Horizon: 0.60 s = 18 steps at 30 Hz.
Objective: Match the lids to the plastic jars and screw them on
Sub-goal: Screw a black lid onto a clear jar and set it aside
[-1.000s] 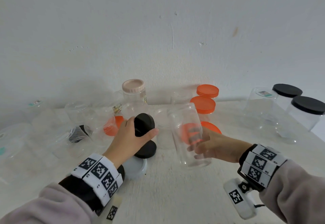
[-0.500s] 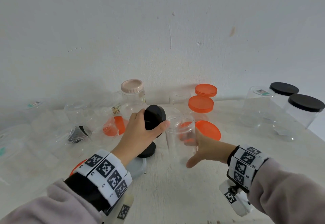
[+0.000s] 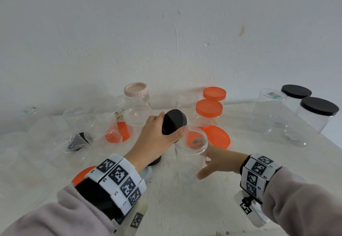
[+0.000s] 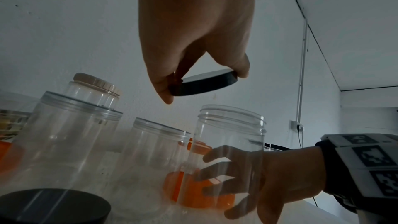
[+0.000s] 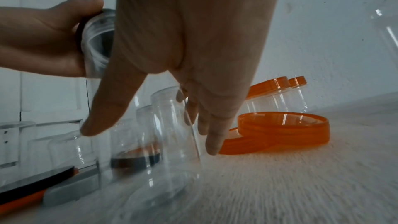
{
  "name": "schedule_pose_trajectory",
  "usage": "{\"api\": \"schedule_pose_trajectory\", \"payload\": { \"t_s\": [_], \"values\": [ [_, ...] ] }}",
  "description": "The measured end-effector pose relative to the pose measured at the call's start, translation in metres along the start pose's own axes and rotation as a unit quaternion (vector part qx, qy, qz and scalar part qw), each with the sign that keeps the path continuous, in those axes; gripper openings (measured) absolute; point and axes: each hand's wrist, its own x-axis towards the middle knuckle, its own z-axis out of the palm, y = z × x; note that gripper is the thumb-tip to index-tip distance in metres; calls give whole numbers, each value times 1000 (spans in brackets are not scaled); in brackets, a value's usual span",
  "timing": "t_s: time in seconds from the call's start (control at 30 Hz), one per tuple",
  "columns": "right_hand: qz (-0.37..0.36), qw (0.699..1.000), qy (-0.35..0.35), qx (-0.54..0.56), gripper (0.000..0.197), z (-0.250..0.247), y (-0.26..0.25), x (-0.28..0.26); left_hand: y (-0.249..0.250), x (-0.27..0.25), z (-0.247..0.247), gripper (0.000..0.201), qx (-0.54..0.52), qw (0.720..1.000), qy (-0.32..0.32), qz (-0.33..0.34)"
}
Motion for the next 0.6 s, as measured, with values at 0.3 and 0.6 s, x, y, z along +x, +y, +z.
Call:
{"api": "schedule_pose_trajectory", "payload": {
  "t_s": [0.3, 0.6],
  "values": [
    [-61, 992, 70, 86, 91, -8, -15, -11, 11, 2, 10, 92, 11, 999, -43, 8],
    [-79, 988, 89, 97, 89, 3, -13, -11, 24, 1, 27, 92, 41, 995, -83, 33]
  ]
}}
